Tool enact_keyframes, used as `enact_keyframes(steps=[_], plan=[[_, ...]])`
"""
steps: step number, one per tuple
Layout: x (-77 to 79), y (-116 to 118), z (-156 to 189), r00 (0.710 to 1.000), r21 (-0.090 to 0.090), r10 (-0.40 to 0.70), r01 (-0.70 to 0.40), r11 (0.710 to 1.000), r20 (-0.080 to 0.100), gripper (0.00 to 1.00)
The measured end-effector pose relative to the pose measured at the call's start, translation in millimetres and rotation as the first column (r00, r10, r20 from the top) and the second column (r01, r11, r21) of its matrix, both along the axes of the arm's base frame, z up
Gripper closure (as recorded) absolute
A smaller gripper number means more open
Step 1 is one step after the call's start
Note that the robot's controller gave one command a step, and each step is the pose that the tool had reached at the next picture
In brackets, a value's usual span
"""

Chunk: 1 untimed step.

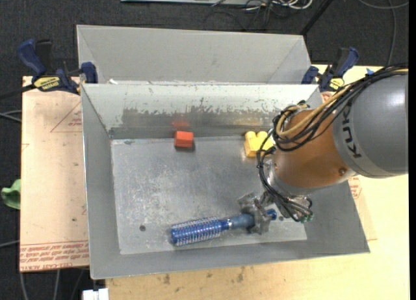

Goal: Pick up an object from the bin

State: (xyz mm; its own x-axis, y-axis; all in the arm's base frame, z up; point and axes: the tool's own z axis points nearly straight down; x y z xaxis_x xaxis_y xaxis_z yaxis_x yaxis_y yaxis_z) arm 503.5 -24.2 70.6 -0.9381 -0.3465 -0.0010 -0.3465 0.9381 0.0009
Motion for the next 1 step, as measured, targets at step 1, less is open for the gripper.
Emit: enact_keyframes(steps=[1], plan=[[-20.6,-6.6,148.3,1.0,-0.001,-0.001,0.001,1.0,0.009,1.0]])
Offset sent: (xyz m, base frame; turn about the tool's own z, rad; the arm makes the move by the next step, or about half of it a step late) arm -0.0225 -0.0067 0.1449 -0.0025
